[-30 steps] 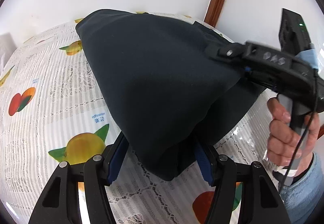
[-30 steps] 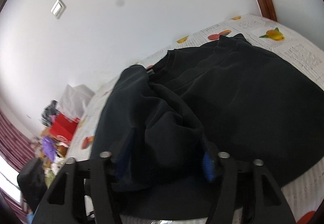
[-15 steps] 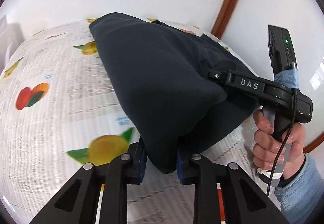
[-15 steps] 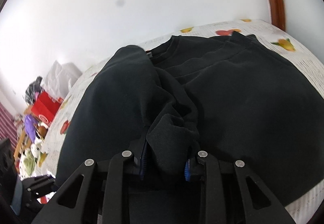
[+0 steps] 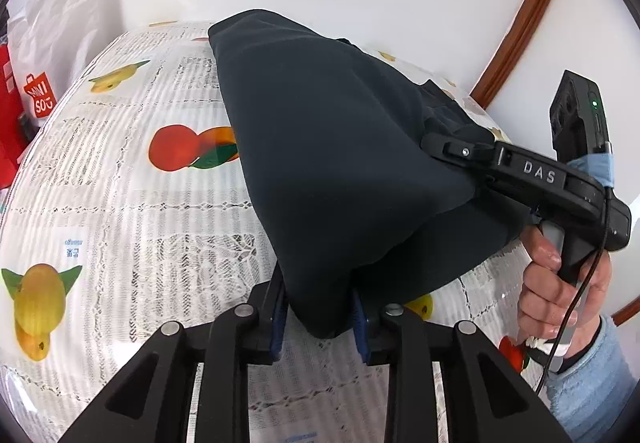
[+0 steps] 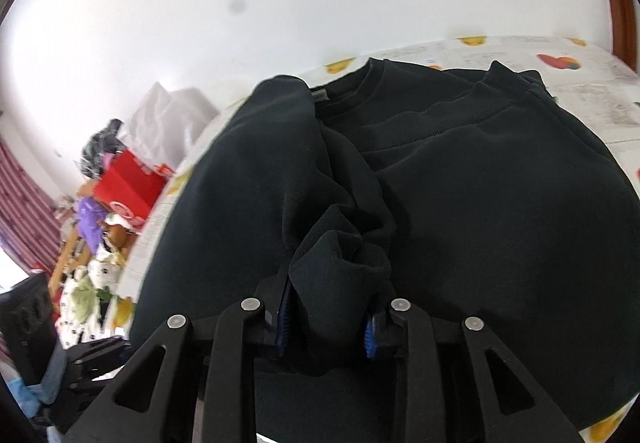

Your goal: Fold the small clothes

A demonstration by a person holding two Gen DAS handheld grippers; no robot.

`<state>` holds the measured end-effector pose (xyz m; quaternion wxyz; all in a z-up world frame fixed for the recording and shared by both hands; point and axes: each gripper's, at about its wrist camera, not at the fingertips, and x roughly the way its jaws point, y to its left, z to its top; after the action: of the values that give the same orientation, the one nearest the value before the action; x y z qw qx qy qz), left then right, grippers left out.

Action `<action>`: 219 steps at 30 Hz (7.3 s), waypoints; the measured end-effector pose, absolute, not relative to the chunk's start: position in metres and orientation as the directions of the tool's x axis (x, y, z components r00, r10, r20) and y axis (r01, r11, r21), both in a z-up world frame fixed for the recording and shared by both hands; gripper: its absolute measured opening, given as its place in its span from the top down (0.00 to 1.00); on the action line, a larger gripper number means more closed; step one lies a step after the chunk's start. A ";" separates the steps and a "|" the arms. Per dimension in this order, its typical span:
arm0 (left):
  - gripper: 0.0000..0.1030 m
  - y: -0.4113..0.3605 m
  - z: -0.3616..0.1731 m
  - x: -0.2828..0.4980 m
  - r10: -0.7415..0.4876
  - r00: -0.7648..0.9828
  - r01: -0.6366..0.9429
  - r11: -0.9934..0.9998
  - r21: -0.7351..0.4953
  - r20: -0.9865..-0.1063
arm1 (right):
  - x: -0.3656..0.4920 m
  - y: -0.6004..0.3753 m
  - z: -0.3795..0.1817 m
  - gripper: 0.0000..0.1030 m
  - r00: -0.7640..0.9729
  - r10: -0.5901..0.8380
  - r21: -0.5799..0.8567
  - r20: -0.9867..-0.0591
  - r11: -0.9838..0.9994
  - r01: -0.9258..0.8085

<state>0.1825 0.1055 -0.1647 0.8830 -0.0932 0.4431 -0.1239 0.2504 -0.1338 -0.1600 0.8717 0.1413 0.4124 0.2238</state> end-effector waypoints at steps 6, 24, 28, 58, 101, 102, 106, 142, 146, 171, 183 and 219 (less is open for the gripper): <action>0.51 0.085 -0.172 0.183 -0.300 0.569 0.173 0.954 -0.245 -0.766 | 0.257 -0.136 -0.160 0.59 0.551 0.523 0.465 -0.651 0.848 -0.256; 0.45 0.049 -0.176 0.190 -0.140 0.607 0.149 0.987 -0.061 -0.782 | 0.191 -0.220 -0.105 0.81 0.823 0.424 0.453 -0.377 0.860 -0.235; 0.45 0.047 -0.176 0.191 -0.134 0.607 0.148 0.988 -0.055 -0.783 | 0.194 -0.234 -0.139 0.80 0.765 0.384 0.435 -0.516 0.887 -0.152; 0.37 0.009 -0.167 0.206 -0.111 0.601 0.166 0.986 -0.012 -0.791 | 0.196 -0.268 -0.087 0.91 0.859 0.362 0.393 -0.362 0.895 -0.212; 0.33 0.011 -0.171 0.206 -0.121 0.589 0.149 0.988 -0.040 -0.799 | 0.176 -0.284 -0.125 0.97 0.737 0.238 0.135 -0.632 0.971 -0.198; 0.32 0.011 -0.171 0.206 -0.121 0.589 0.147 0.988 -0.041 -0.799 | 0.172 -0.294 -0.122 0.97 0.760 0.266 0.184 -0.593 0.964 -0.194; 0.32 0.010 -0.171 0.207 -0.111 0.589 0.142 0.989 -0.033 -0.800 | 0.167 -0.324 -0.128 0.97 0.773 0.369 0.383 -0.517 0.907 -0.176; 0.32 0.011 -0.171 0.206 -0.118 0.591 0.148 0.988 -0.037 -0.798 | 0.210 -0.316 -0.134 0.97 0.720 0.366 0.398 -0.590 0.907 -0.135; 0.32 0.011 -0.171 0.206 -0.118 0.590 0.148 0.988 -0.036 -0.798 | 0.207 -0.320 -0.132 0.97 0.733 0.379 0.422 -0.564 0.896 -0.139; 0.35 0.007 -0.164 0.199 -0.107 0.585 0.160 0.987 -0.015 -0.804 | 0.201 -0.318 -0.121 0.94 0.739 0.341 0.377 -0.581 0.917 -0.127; 0.35 0.007 -0.156 0.167 -0.112 0.578 0.186 0.983 -0.004 -0.808 | 0.182 -0.305 -0.109 0.94 0.745 0.320 0.322 -0.586 0.935 -0.148; 0.35 0.037 -0.098 0.237 -0.107 0.650 0.085 0.994 -0.067 -0.752 | 0.266 -0.275 -0.069 0.63 0.697 0.151 0.081 -0.701 0.988 -0.132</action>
<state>0.2369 0.0373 -0.0984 0.9083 -0.0129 0.4149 -0.0528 0.2665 -0.2751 -0.0692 0.9212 0.0123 0.3813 0.0768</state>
